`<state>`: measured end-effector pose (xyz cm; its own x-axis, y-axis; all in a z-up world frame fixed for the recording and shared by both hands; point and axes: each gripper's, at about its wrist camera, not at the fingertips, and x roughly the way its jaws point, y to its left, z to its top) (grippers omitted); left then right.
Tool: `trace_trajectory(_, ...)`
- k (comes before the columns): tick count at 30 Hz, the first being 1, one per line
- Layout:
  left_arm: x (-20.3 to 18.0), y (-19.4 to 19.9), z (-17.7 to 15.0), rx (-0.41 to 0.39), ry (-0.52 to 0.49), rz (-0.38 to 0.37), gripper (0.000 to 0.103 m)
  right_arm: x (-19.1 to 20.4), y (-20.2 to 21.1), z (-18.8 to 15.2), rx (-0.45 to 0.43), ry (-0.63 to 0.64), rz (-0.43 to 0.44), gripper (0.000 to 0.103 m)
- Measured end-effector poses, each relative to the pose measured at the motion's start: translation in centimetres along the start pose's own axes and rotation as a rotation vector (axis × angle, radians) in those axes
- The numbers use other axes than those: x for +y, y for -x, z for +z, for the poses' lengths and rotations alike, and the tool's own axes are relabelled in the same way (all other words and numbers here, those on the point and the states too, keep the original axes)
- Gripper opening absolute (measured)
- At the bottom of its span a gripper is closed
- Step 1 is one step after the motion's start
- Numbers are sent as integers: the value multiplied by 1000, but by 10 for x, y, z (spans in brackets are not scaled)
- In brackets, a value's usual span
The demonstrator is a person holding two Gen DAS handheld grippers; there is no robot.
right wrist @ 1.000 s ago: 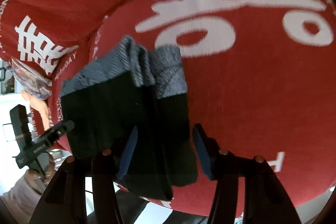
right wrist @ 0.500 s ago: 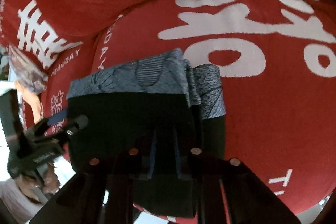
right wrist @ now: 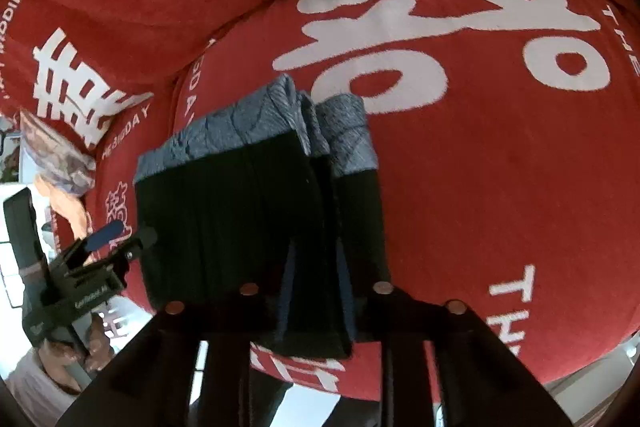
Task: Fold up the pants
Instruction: 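Set the folded pants down and open both grippers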
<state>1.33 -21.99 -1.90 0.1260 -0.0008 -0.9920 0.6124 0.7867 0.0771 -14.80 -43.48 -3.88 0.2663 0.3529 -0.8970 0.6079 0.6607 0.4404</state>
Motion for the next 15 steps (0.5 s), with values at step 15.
trace_trajectory(15,-32,35,-44,53,54,27,103,-14,47,-45,59,84,-46,63)
